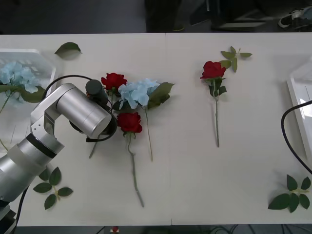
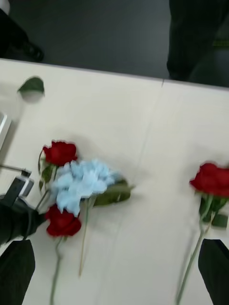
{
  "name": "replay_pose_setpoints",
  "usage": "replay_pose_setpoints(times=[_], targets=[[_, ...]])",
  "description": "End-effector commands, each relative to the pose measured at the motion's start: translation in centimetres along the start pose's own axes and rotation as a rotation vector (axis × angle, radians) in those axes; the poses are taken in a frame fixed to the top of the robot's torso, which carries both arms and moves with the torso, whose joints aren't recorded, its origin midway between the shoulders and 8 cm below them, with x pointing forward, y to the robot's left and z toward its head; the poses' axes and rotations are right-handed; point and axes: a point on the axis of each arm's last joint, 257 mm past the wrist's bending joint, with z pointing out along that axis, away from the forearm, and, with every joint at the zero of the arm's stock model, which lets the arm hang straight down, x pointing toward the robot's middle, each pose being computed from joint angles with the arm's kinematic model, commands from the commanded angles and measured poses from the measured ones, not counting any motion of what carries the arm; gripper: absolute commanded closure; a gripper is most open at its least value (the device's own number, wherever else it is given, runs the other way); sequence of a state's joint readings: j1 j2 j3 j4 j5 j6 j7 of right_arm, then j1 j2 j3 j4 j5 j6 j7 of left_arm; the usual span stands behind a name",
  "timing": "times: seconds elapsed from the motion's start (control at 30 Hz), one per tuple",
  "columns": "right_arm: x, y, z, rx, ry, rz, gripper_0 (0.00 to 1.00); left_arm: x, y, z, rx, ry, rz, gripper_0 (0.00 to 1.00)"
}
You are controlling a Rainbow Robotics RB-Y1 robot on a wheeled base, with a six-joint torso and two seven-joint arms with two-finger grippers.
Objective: Place the red flowers into the right box and the blue flowers into the left box. If a person shows an open palm, hand one flower to the person first, then continue sorting.
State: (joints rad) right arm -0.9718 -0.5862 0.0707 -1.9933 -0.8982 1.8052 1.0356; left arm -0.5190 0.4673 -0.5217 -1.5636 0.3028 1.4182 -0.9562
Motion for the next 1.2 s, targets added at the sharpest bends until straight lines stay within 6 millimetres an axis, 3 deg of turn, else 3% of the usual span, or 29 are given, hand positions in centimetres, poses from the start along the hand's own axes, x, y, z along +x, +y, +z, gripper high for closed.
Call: replay_pose_setpoints(times=[0.03, 0.2, 0.33, 0.4, 0.43, 0.57, 0.73, 1.2], targets=[[3.4, -0.5, -1.6, -0.007, 0.081, 0.077, 0.0, -2.3, -0.9, -1.4, 0.016, -0.047, 0.033, 0.13], [8.2, -1.9, 0.1, -0.011, 0.191, 0.138, 0.0, -2.3, -0.9, -1.4, 0.016, -0.047, 0.033, 0.13], [13.0, -4.1, 2.7, 0.046, 0.299, 0.177, 0.0, -2.3, -0.9, -1.4, 0.016, -0.047, 0.033, 0.14], [15.1, -5.1, 4.0, 0.091, 0.33, 0.19, 0.0, -2.3, -0.9, -1.4, 0.016, -0.047, 0.033, 0.05], [15.7, -5.5, 4.7, 0.104, 0.328, 0.198, 0.0, -2.3, -0.9, -1.4, 0.016, -0.047, 0.033, 0.0], [18.1, -6.5, 7.4, 0.151, 0.331, 0.225, 0.0, -2.3, -0.9, -1.4, 0.016, -0.047, 0.033, 0.0], [19.3, -7.2, 10.4, 0.181, 0.319, 0.253, 0.0, -2.3, -0.9, -1.4, 0.016, -0.047, 0.033, 0.0], [19.7, -12.5, 20.2, 0.288, 0.179, 0.341, 0.0, -2.3, -0.9, -1.4, 0.016, -0.047, 0.033, 0.0]])
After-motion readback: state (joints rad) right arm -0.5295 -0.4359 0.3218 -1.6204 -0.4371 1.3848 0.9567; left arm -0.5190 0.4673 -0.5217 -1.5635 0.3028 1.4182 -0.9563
